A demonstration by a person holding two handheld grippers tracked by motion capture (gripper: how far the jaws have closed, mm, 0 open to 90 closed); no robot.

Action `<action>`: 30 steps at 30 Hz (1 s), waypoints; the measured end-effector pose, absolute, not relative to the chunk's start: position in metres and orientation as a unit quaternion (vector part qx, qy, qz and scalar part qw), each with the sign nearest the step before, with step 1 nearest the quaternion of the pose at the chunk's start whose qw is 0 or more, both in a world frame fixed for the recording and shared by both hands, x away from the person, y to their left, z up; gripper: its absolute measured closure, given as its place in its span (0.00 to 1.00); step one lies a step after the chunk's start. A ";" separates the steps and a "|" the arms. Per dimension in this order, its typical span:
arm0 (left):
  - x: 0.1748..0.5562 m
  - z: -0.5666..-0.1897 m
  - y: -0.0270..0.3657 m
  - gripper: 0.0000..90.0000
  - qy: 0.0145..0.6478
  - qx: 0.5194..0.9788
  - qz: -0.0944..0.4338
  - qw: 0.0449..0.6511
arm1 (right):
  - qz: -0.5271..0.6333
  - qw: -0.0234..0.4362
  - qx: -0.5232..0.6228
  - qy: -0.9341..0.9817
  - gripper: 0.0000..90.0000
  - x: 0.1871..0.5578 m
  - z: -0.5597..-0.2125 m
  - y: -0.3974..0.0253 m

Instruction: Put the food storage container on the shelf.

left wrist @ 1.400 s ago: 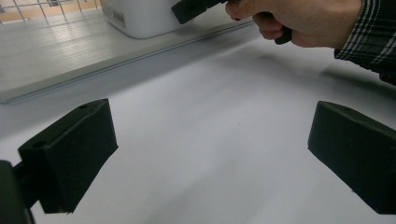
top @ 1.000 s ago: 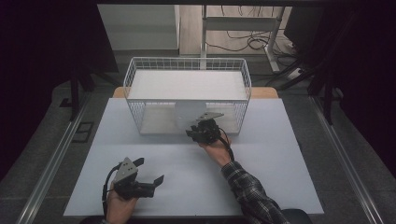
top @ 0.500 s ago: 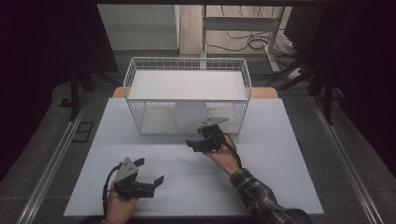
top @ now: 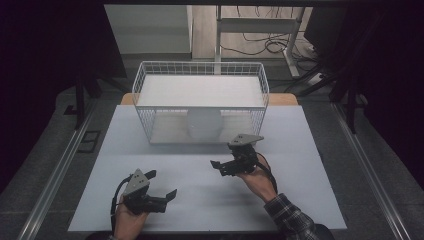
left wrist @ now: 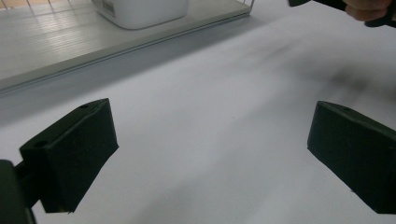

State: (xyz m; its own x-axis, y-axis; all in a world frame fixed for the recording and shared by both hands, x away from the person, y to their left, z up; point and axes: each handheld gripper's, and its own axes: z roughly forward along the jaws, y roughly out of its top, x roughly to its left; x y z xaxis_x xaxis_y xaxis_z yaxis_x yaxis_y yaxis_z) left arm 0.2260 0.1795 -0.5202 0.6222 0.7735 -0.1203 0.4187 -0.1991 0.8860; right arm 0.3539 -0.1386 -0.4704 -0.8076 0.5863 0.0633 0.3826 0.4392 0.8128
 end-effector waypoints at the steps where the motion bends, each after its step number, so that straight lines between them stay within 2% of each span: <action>1: 0.226 -0.520 0.179 0.01 0.396 0.754 0.179 0.493 | 0.444 0.116 0.291 0.839 0.08 0.352 -0.470 -0.142; 11: 0.226 -0.517 0.186 0.02 0.413 0.743 0.159 0.502 | 0.437 0.141 0.302 0.835 0.08 0.329 -0.474 -0.182; 18: 0.225 -0.517 0.185 0.04 0.410 0.743 0.163 0.503 | 0.440 0.153 0.322 0.824 0.08 0.313 -0.476 -0.212; 30: 0.230 -0.525 0.185 0.02 0.426 0.756 0.164 0.469 | 0.430 0.151 0.349 0.818 0.07 0.297 -0.488 -0.246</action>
